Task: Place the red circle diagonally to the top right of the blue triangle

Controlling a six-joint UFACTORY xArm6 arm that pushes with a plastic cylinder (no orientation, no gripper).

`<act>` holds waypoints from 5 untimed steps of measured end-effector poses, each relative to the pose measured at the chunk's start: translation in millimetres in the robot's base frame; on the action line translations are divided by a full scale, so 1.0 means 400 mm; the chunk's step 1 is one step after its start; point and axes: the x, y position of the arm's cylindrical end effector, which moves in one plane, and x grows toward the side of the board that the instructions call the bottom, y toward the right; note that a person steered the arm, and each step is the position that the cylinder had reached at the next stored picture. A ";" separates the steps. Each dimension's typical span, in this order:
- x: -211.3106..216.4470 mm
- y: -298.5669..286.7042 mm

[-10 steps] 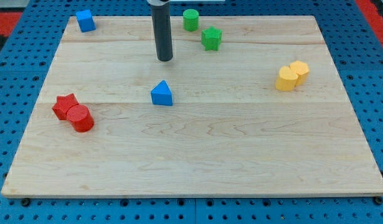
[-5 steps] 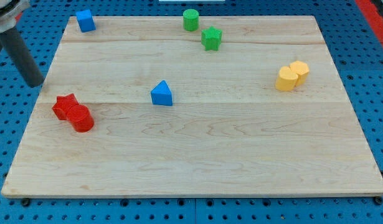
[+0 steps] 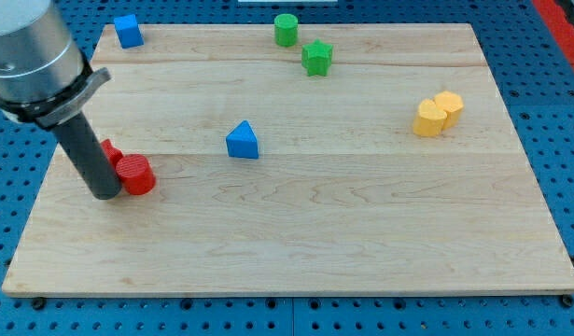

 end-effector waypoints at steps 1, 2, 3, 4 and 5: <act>-0.013 0.051; -0.061 0.047; -0.069 0.000; -0.065 0.100; -0.069 0.134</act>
